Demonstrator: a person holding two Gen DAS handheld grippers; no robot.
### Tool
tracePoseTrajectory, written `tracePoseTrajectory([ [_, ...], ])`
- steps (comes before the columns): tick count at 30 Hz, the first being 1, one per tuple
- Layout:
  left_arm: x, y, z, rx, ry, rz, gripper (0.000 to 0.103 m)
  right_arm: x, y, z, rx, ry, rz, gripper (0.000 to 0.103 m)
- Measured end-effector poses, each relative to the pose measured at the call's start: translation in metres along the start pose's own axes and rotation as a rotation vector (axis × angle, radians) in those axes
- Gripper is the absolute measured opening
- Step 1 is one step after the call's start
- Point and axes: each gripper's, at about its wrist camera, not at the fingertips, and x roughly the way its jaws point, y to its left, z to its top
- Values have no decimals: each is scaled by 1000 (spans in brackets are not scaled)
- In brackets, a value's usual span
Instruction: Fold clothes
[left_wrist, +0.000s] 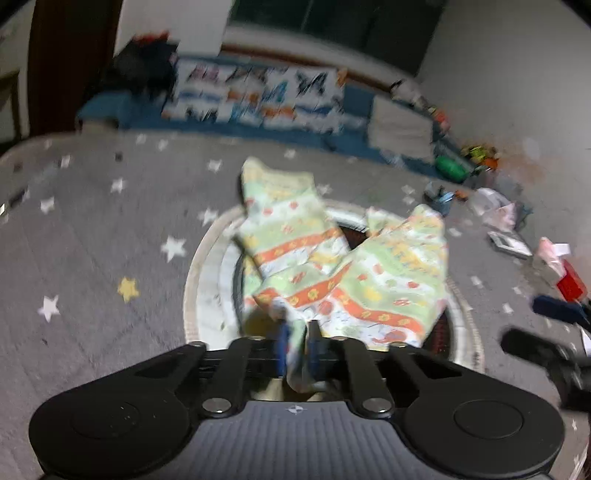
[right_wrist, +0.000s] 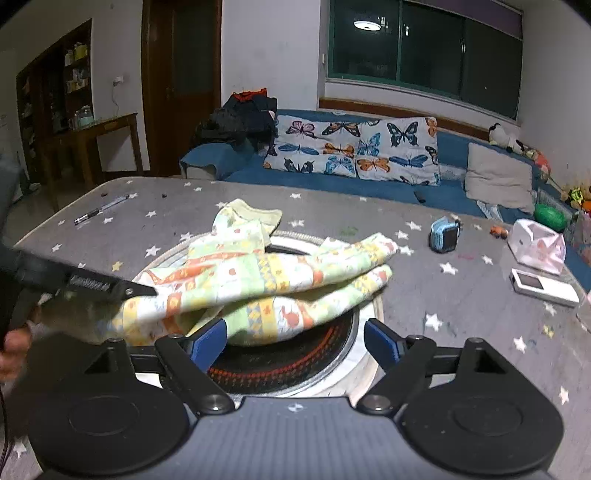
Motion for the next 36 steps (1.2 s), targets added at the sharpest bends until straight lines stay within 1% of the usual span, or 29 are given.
tracePoseTrajectory([
  [3, -22, -16, -8, 92, -86, -18, 7, 1, -3, 8, 3, -13, 12, 79],
  [6, -38, -34, -21, 214, -142, -69, 6, 4, -6, 15, 19, -18, 25, 78],
  [10, -48, -59, -51, 387, -150, -129, 6, 9, -8, 21, 36, -17, 48, 77],
  [12, -53, -72, -65, 473, -154, -158, 6, 11, -4, 22, 27, -11, 65, 77],
  [13, -54, -76, -72, 500, -149, -172, 6, 12, -2, 23, 16, -9, 69, 76],
  [18, -48, -85, -90, 510, -98, -215, 6, 30, 22, 34, -61, 13, 129, 76],
  [21, -49, -89, -94, 522, -99, -226, 6, 49, 35, 43, -106, 36, 168, 74],
  [24, -48, -86, -94, 507, -92, -233, 6, 68, 50, 51, -150, 48, 187, 74],
  [27, -48, -84, -94, 494, -87, -238, 6, 90, 64, 56, -162, 79, 212, 71],
  [30, -49, -84, -96, 495, -87, -239, 6, 115, 71, 56, -181, 124, 209, 70],
  [31, -49, -84, -96, 493, -86, -241, 6, 122, 73, 55, -185, 142, 208, 68],
  [32, -49, -83, -96, 489, -86, -243, 6, 126, 73, 52, -185, 153, 210, 60],
  [34, -50, -82, -95, 480, -84, -246, 6, 132, 72, 48, -170, 176, 221, 50],
  [35, -50, -82, -94, 478, -85, -248, 7, 134, 72, 45, -162, 187, 226, 40],
  [36, -50, -82, -94, 476, -85, -248, 7, 136, 71, 43, -154, 196, 230, 38],
])
